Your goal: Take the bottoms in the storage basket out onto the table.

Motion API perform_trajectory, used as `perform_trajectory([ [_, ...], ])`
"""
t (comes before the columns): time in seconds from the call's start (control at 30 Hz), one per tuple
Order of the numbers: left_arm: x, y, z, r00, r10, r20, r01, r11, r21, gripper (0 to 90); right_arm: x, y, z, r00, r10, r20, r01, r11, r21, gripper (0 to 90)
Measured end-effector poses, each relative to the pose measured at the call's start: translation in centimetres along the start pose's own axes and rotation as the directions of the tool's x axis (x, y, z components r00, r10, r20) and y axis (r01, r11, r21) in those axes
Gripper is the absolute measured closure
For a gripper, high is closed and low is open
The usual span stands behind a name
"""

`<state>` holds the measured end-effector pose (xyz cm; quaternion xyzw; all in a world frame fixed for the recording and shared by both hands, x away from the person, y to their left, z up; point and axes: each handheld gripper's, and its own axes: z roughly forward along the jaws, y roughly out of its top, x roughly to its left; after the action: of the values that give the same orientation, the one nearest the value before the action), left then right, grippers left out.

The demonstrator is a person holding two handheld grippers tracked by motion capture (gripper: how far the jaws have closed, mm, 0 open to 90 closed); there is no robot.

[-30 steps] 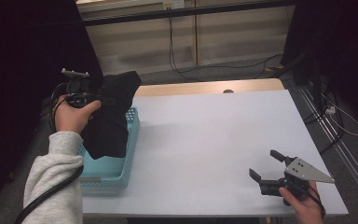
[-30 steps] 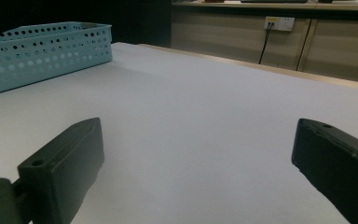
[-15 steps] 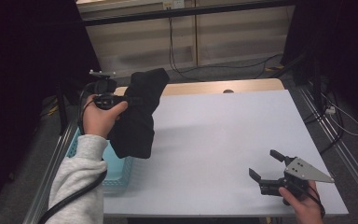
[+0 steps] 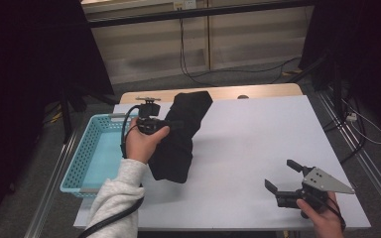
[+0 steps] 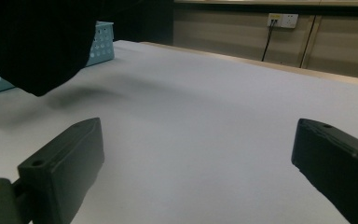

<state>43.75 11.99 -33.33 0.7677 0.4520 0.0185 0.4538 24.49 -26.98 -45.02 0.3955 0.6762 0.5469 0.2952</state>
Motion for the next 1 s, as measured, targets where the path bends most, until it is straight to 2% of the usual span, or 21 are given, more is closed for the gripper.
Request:
perform_trajectory([
  [0.03, -0.2, -0.6, 0.9, 0.9999, 0.001, 0.011, -0.001, 1.0, 0.004, 71.8, 0.0, -0.1, 0.0, 1.0, -0.001, -0.003, 0.001, 1.0, 0.004, 1.5],
  [0.13, -0.4, -1.1, 1.9, 0.9998, 0.007, 0.019, -0.007, 0.9999, 0.012, 71.7, 0.0, -0.1, 0.0, 1.0, 0.0, -0.003, 0.0, 1.0, 0.002, 1.5],
  [0.23, -0.7, -2.1, 3.5, 0.9982, 0.038, 0.047, -0.039, 0.9989, 0.027, 71.1, 0.0, 0.0, 0.1, 1.0, 0.0, -0.003, 0.0, 1.0, 0.003, 1.5],
  [0.27, -0.7, -2.1, 3.5, 0.9982, 0.038, 0.047, -0.039, 0.9989, 0.027, 71.0, 0.0, 0.0, 0.1, 1.0, 0.0, -0.003, 0.0, 1.0, 0.003, 1.5],
  [0.4, -1.2, -3.4, 5.5, 0.9957, 0.066, 0.066, -0.069, 0.9966, 0.045, 70.2, 0.1, -0.1, 0.2, 1.0, -0.006, -0.007, 0.007, 1.0, 0.011, 1.6],
  [0.43, -1.2, -3.4, 5.5, 0.9957, 0.066, 0.066, -0.069, 0.9966, 0.045, 70.1, 0.2, -0.1, 0.3, 1.0, -0.002, -0.007, 0.002, 1.0, 0.011, 1.6],
  [0.5, -1.4, -3.7, 6.3, 0.9932, 0.078, 0.086, -0.083, 0.995, 0.056, 69.8, 0.2, -0.1, 0.3, 1.0, -0.003, -0.007, 0.003, 1.0, 0.012, 1.5],
  [0.57, -1.6, -3.9, 6.9, 0.9892, 0.118, 0.088, -0.122, 0.9913, 0.049, 67.7, 0.4, -0.1, 0.7, 0.9999, -0.002, -0.013, 0.003, 1.0, 0.019, 1.5],
  [0.63, -1.7, -4.0, 7.3, 0.9852, 0.146, 0.09, -0.151, 0.9871, 0.053, 58.6, 0.6, 0.0, 1.1, 0.9997, -0.014, -0.018, 0.014, 0.999, 0.029, 1.6],
  [0.7, -1.7, -4.1, 7.4, 0.981, 0.17, 0.094, -0.173, 0.9843, 0.033, 46.3, 0.9, -0.1, 1.2, 0.9989, -0.034, -0.032, 0.035, 0.999, 0.037, 1.6],
  [0.73, -1.6, -4.1, 7.4, 0.981, 0.166, 0.1, -0.17, 0.9851, 0.027, 41.5, 0.9, -0.1, 1.3, 0.9987, -0.037, -0.036, 0.039, 0.998, 0.046, 1.6],
  [0.77, -1.6, -4.1, 7.3, 0.9802, 0.169, 0.103, -0.173, 0.9845, 0.029, 38.3, 0.9, -0.2, 1.3, 0.9988, -0.032, -0.037, 0.033, 0.998, 0.052, 1.6],
  [0.8, -1.6, -4.1, 7.2, 0.9782, 0.179, 0.105, -0.184, 0.9825, 0.033, 31.2, 0.8, -0.3, 1.4, 0.9992, -0.022, -0.033, 0.024, 0.998, 0.058, 1.6],
  [0.87, -1.4, -4.3, 6.9, 0.9786, 0.187, 0.085, -0.19, 0.9815, 0.027, 28.3, 0.7, -0.3, 1.4, 0.9994, -0.02, -0.029, 0.021, 0.998, 0.062, 1.7],
  [0.9, -1.1, -4.4, 6.3, 0.9776, 0.19, 0.09, -0.194, 0.9806, 0.029, 23.9, 0.7, -0.2, 1.3, 0.9994, -0.024, -0.023, 0.025, 0.997, 0.069, 1.6],
  [1.0, -0.8, -4.7, 5.5, 0.978, 0.19, 0.086, -0.193, 0.9809, 0.023, 22.0, 0.7, -0.1, 1.2, 0.9997, -0.017, -0.016, 0.018, 0.997, 0.069, 1.6],
])
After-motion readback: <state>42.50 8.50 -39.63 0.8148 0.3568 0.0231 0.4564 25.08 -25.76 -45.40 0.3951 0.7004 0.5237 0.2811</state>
